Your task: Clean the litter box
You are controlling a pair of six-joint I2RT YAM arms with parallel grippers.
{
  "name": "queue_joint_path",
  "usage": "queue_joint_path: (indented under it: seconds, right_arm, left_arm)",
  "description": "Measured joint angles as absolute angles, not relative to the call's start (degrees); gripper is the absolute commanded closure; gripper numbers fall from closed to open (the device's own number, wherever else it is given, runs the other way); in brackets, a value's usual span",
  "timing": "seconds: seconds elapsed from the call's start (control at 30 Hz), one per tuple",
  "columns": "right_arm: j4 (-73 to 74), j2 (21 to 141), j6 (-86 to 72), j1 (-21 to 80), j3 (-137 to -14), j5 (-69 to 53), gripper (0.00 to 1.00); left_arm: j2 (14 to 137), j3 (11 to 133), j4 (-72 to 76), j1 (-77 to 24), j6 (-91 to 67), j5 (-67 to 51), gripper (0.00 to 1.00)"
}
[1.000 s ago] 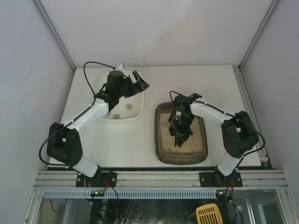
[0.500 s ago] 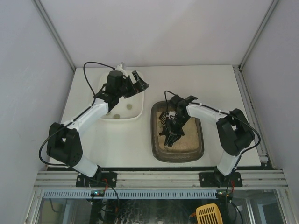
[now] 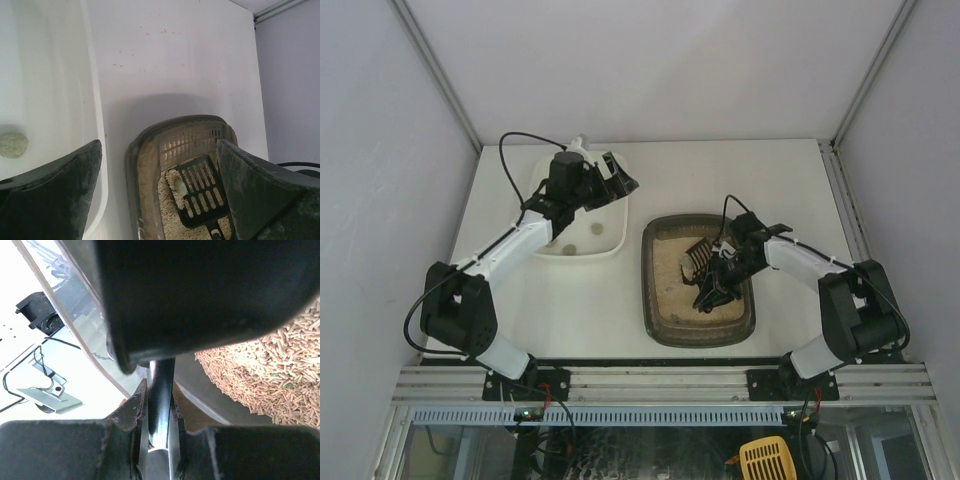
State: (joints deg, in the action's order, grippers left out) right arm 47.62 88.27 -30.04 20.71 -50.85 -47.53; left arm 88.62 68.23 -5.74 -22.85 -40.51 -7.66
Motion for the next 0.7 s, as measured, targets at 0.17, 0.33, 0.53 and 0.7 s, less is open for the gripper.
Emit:
queue_joint_path:
  seconds: [0.17, 0.33, 0.53, 0.7]
  right_arm:
    - [44.7, 84.8, -31.0, 20.9, -47.5, -48.6, 1.00]
    - [41.1, 80.1, -31.3, 21.8, -43.1, -49.1, 1.00]
    - [32.9, 71.1, -34.2, 22.1, -35.9, -47.4, 1.00]
    - [22.5, 57.8, -38.5, 23.1, -27.4, -44.2, 1.00]
  left_arm:
    - [88.8, 68.2, -5.9, -22.8, -39.2, -7.2, 0.00]
    - [88.8, 68.4, -7.7, -22.7, -36.2, -7.2, 0.00]
    - [88.8, 69.3, -12.5, -21.3, -33.4, -8.4, 0.00]
    - [88.6, 69.6, -14.4, -19.2, -31.2, -8.9, 0.00]
